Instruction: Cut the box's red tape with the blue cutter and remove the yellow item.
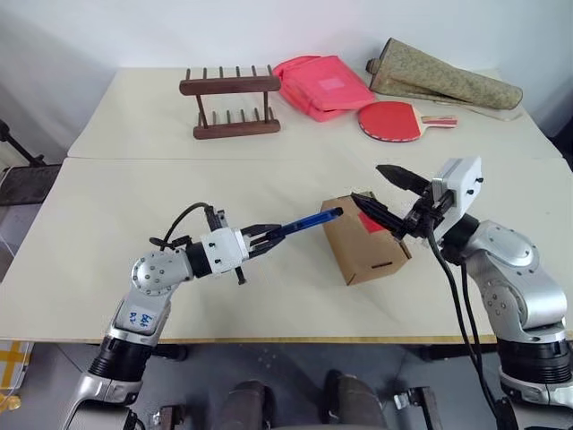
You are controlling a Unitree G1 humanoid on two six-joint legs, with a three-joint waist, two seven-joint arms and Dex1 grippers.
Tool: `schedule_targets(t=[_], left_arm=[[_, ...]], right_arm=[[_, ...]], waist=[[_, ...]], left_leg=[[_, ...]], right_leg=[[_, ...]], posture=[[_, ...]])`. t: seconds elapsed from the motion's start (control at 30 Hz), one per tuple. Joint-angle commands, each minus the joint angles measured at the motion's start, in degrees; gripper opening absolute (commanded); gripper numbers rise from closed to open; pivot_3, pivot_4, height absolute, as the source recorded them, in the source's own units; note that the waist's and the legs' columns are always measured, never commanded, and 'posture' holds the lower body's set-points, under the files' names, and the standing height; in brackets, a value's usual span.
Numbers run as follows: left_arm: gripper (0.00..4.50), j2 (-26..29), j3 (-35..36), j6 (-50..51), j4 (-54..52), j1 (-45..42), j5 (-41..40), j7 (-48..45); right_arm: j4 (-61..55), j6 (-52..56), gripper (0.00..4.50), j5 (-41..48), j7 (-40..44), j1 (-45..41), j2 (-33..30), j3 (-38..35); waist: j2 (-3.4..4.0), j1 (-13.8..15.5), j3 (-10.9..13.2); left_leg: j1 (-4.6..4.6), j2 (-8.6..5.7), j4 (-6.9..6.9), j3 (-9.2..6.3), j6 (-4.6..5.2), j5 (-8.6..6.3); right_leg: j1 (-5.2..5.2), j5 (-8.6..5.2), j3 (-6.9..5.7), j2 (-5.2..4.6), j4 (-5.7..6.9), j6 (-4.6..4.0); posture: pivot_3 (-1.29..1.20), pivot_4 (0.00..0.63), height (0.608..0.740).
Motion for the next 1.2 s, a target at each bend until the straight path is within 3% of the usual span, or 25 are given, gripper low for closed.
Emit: schedule_targets(t=[0.03, 0.27, 0.5, 0.7, 1.07, 1.2], left_arm=[[0.46, 0.9, -0.5, -7.4, 3.4, -2.9, 2.6, -1.1], [0.46, 0.6, -2.6, -16.8, 9.3, -6.4, 5.6, -1.4], [0.46, -0.2, -4.1, -22.7, 10.3, -8.1, 7.0, -0.5], [0.46, -0.3, -5.0, -25.2, 9.0, -8.3, 8.1, -0.3], [0.46, -0.3, -4.9, -24.5, 9.1, -8.1, 8.9, 1.4], [0.46, -0.2, -5.2, -24.5, 8.9, -8.0, 8.8, 1.2]], right_arm=[[-2.8, 10.8, 4.44, 11.5, 2.6, -1.9, -3.0, -3.1], [0.9, 31.4, 4.44, 28.5, 0.4, -6.4, -7.8, -5.7], [2.0, 38.6, 4.44, 24.7, 1.8, -8.6, -10.6, 2.4], [5.9, 42.5, 4.44, 26.2, -0.4, -11.9, -6.8, 1.7], [7.6, 46.0, 4.44, 24.7, -0.4, -12.8, -5.4, 1.8], [7.6, 46.0, 3.52, 24.3, -0.6, -12.8, -4.9, 1.8]], waist=[[0.0, 0.0, 0.0], [-0.01, 0.0, 0.0], [-0.01, 0.0, 0.0], [-0.02, 0.0, 0.0], [-0.01, 0.0, 0.0], [-0.01, 0.0, 0.0]], left_leg=[[0.0, 0.0, 0.0, -0.02, 0.0, 0.0], [-0.04, 0.0, 0.0, -0.05, 0.01, -0.01], [-0.04, -0.01, 0.02, -0.09, 0.01, -0.01], [-0.11, -0.03, 0.05, -0.07, 0.02, -0.01], [-0.13, -0.04, 0.06, -0.1, 0.02, -0.01], [-0.13, -0.04, 0.06, -0.1, 0.02, -0.01]], right_leg=[[0.0, 0.0, -0.01, 0.0, 0.01, 0.0], [-0.02, 0.0, -0.04, -0.03, 0.0, 0.0], [-0.04, 0.0, -0.06, -0.09, 0.05, 0.0], [-0.09, 0.0, -0.06, -0.09, 0.06, 0.0], [-0.09, 0.01, -0.09, -0.09, 0.09, 0.0], [-0.09, 0.0, -0.1, -0.09, 0.09, 0.01]], posture=[[0.0, 0.15, 0.74], [0.0, 0.15, 0.74], [0.0, 0.15, 0.74], [0.0, 0.15, 0.74], [0.0, 0.15, 0.74], [0.0, 0.15, 0.74]])
